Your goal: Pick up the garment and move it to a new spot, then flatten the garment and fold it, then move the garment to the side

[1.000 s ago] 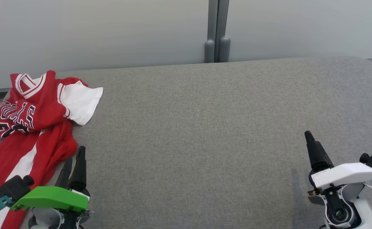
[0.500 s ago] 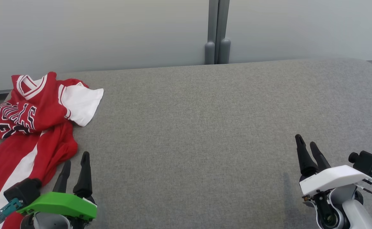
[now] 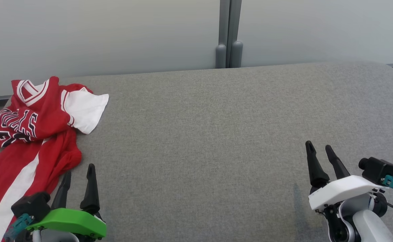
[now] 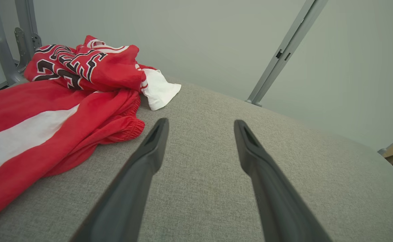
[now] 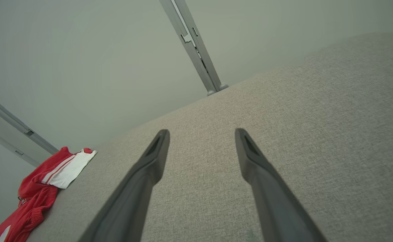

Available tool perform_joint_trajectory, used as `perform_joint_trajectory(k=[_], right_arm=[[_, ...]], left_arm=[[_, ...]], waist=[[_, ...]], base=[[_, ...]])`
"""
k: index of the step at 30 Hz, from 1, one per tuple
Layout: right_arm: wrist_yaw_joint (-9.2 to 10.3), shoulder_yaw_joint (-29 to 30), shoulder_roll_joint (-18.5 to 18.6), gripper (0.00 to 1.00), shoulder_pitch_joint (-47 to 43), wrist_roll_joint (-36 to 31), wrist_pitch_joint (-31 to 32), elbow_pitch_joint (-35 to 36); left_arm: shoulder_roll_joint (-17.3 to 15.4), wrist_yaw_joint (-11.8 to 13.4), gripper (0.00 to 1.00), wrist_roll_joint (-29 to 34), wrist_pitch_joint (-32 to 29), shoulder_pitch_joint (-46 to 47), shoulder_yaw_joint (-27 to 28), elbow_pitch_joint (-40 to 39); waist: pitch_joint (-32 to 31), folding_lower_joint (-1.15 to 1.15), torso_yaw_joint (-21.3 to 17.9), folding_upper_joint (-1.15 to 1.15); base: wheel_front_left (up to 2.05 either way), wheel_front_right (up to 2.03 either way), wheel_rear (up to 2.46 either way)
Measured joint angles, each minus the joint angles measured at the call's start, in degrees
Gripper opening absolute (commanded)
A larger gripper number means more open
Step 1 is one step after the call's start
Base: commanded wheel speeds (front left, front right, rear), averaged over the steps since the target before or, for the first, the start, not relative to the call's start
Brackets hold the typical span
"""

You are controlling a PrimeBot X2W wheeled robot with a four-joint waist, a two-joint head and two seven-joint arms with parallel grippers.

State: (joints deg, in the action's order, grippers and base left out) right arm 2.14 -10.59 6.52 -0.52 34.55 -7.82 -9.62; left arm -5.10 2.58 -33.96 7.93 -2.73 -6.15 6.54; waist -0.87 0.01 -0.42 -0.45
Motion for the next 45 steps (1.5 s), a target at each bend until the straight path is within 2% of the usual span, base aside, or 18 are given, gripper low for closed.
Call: perform_joint_trajectory(k=[17,30,36,45], right_arm=[[1.54,-3.37,0.83,1.00,-0.02,-12.01,-3.31,1.64],[2.59,-5.38,1.31,1.00,-0.21,-21.16,-5.71,2.23],[2.61,-6.23,1.72,1.00,-0.26,-24.07,-6.53,2.42],[2.59,-6.14,1.82,1.00,-0.27,-24.08,-6.53,2.26]], left_arm=[[0.01,2.00,1.00,11.41,3.30,-1.13,-1.45,-1.65],[0.40,2.22,1.00,17.90,5.65,-2.32,-2.02,-2.43],[0.38,2.21,1.00,20.63,6.49,-2.33,-2.70,-2.82],[0.36,1.97,1.00,20.70,6.48,-2.33,-2.72,-1.86]], waist=[[0.04,0.00,-0.32,0.00],[-0.03,0.00,-0.60,0.00],[-0.07,0.00,-0.62,0.00],[-0.19,0.00,-0.60,0.00]], base=[[0.00,0.00,0.00],[0.00,0.00,0.00],[0.00,0.00,0.00],[0.00,0.00,0.00]])
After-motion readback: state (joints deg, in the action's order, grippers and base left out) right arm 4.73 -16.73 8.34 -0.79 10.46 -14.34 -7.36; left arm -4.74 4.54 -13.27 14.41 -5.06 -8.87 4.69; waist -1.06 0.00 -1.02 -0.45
